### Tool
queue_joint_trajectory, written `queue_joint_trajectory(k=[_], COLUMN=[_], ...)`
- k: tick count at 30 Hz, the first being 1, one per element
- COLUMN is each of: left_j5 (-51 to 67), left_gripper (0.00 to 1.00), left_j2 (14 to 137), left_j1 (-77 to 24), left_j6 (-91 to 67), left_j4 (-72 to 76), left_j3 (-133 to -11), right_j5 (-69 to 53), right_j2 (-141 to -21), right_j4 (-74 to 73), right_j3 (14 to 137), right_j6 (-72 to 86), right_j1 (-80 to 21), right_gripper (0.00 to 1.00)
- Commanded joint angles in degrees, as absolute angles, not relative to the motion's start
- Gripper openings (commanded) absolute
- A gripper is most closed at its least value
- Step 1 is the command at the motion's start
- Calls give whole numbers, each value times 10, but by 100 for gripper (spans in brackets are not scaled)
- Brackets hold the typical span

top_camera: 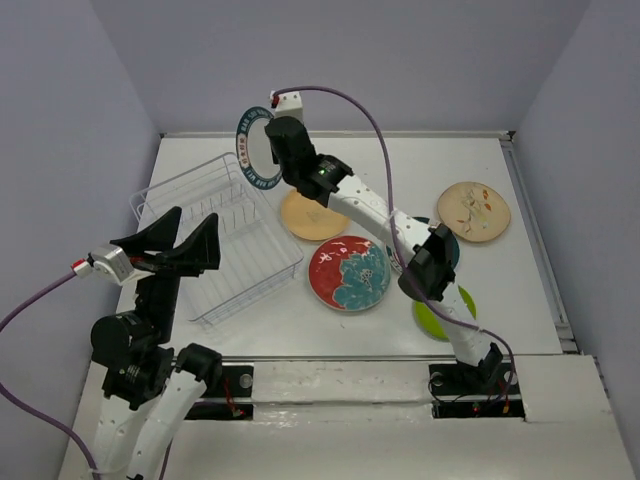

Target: Load the plates into the dish rack

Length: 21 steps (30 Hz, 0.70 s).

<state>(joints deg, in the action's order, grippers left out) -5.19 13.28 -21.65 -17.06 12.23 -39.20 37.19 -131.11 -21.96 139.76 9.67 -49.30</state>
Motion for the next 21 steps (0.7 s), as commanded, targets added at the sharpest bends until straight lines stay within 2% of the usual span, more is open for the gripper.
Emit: queue_joint_trajectory(k=[1, 7, 21], left_j5=[-76, -90, -90], left_gripper=[99, 99, 99], left_j2=[115, 109, 106], left_j1=[-227, -240, -241], left_j6=[-160, -152, -155], left_j4=[146, 138, 135], left_j3=[-384, -386, -385], right_j5=[482, 488, 520], right_j2=[-1356, -1371, -1432], right_j4=[-189, -142, -141], right_j3=[1525, 1504, 1492], right_j6=[18, 6, -21], right_j1=[-527, -548, -571], right_gripper=[7, 7, 7])
